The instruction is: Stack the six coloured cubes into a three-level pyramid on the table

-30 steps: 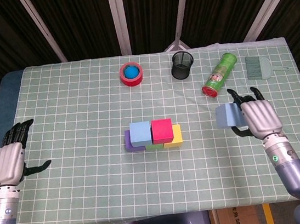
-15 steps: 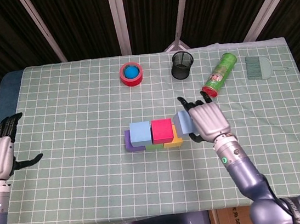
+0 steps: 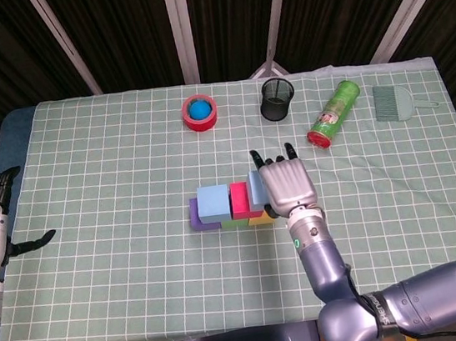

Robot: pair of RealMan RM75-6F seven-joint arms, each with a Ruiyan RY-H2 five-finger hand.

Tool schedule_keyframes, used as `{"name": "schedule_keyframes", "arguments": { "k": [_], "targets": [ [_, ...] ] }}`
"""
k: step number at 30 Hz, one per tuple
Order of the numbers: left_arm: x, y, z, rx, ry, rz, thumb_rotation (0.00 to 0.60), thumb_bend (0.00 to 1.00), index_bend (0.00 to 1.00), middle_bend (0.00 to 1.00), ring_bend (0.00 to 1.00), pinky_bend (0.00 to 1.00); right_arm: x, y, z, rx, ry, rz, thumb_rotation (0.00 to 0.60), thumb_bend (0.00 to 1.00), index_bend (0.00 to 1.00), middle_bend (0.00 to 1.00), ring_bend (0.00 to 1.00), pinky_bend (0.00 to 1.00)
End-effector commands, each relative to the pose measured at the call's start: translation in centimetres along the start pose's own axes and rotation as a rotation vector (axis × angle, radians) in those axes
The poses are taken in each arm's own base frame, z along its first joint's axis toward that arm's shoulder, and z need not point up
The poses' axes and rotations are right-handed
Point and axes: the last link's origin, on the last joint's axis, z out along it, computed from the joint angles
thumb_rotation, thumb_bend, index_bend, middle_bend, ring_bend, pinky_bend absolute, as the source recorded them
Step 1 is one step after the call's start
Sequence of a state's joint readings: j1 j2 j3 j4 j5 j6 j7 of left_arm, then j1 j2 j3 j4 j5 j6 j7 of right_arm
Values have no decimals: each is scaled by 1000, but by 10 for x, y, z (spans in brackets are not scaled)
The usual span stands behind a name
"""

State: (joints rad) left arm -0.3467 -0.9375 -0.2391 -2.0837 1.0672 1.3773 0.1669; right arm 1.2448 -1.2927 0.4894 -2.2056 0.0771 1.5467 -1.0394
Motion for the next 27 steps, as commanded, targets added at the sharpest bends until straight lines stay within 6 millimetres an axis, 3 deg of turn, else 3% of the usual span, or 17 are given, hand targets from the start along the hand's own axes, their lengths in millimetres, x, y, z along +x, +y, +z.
{"name": "schedule_keyframes", "arguments": {
  "k": [1, 9, 27],
  "targets": [
    [0, 0, 0, 1, 0, 0, 600, 66, 0, 42, 8, 51, 2, -2, 1, -16, -4, 24, 600, 325, 0, 434, 273, 0],
    [0, 0, 0, 4, 0, -5, 600, 65, 0, 42, 8, 51, -2, -9, 4, -28, -35, 55, 600, 325, 0, 434, 273, 0],
    [-2, -6, 4, 24, -16, -16, 600, 66, 0, 42, 8, 51, 5, -49, 10, -4, -28, 32, 600, 325, 0, 434, 273, 0]
  ]
}}
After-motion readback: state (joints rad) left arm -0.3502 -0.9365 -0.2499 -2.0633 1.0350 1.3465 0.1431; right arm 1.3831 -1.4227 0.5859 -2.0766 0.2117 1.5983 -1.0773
